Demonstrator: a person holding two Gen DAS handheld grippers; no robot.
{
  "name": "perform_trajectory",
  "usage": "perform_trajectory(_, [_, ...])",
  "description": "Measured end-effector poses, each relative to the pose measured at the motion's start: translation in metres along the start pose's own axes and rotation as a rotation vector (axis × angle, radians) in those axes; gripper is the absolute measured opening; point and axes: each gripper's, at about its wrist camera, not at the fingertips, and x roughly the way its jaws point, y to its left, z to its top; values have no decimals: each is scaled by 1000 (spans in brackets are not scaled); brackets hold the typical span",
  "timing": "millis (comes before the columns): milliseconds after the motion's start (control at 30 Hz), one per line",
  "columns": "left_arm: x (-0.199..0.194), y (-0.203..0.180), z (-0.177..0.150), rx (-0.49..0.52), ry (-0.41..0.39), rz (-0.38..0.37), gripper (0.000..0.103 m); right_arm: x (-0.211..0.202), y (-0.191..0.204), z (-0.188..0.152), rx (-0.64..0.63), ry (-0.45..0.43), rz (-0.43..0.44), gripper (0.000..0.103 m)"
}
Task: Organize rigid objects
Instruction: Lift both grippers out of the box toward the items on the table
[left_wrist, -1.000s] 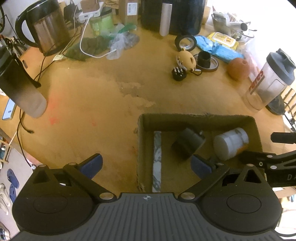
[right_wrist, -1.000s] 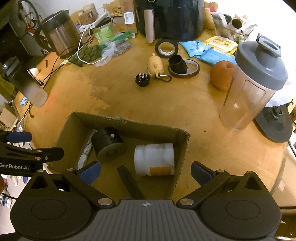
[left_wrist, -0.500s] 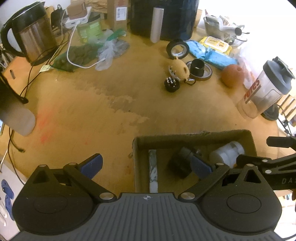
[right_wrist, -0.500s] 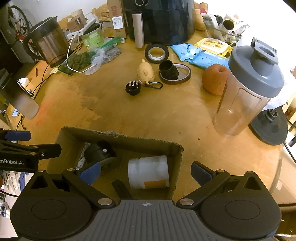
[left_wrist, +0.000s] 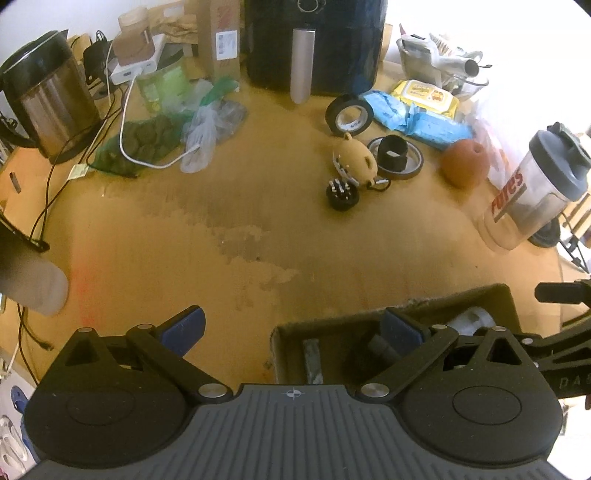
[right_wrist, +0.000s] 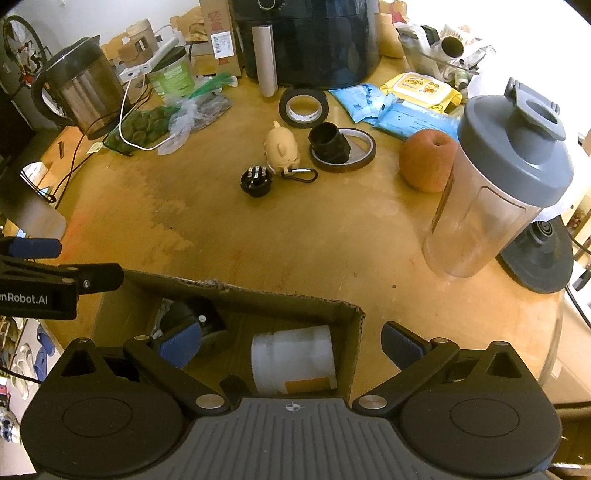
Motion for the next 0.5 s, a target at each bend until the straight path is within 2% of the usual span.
perform_trajectory(500, [17,3,24,33,5,-39,103,11,-5,9,34,17,-28,103])
